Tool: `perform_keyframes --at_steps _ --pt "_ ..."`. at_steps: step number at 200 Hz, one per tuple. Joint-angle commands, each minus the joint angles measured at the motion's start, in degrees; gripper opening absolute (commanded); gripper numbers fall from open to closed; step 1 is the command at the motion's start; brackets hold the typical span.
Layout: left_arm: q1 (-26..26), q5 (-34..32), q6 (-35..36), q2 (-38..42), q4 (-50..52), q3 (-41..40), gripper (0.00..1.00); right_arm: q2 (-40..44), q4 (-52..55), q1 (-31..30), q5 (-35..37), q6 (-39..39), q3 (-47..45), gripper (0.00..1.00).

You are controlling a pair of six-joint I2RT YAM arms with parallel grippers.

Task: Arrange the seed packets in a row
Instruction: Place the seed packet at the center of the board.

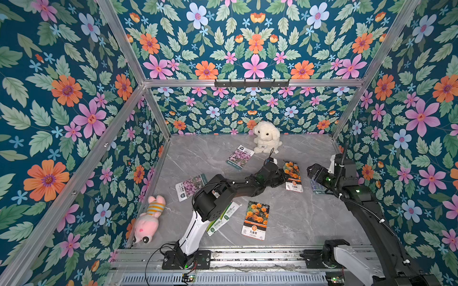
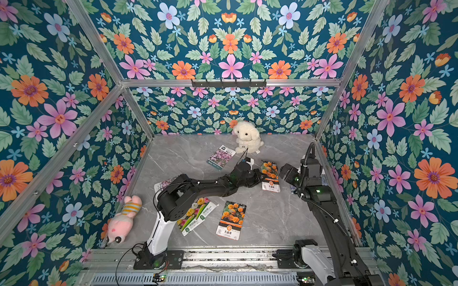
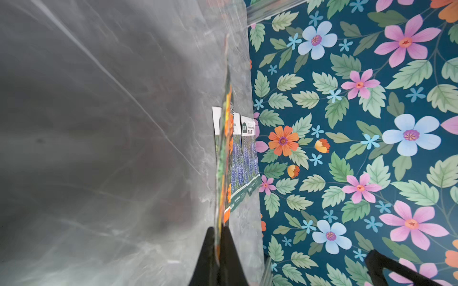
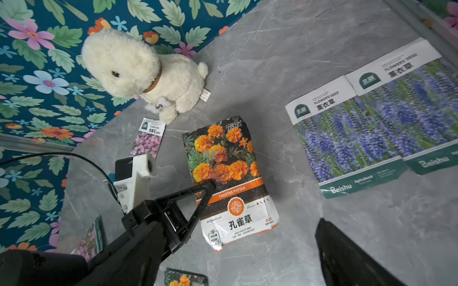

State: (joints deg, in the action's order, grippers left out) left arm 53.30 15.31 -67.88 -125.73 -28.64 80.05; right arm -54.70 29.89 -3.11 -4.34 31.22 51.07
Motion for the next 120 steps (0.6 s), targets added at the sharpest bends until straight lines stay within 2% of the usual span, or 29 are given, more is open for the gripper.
perform_keyframes --at_steps 1,46,120 --pt "-0.1 1.1 -4.9 -3.6 -2.2 3.0 0.0 0.1 0.7 0.5 0.3 -2.2 -0.1 0.99" --pt "0.4 3.1 -8.5 -9.6 -3.6 7.9 0.0 0.1 0.6 3.0 -0.9 -3.2 -0.9 0.99" --pt "1.2 3.1 -8.3 -15.0 0.6 15.1 0.0 -0.9 -0.6 4.3 -3.0 -2.7 -2.2 0.99"
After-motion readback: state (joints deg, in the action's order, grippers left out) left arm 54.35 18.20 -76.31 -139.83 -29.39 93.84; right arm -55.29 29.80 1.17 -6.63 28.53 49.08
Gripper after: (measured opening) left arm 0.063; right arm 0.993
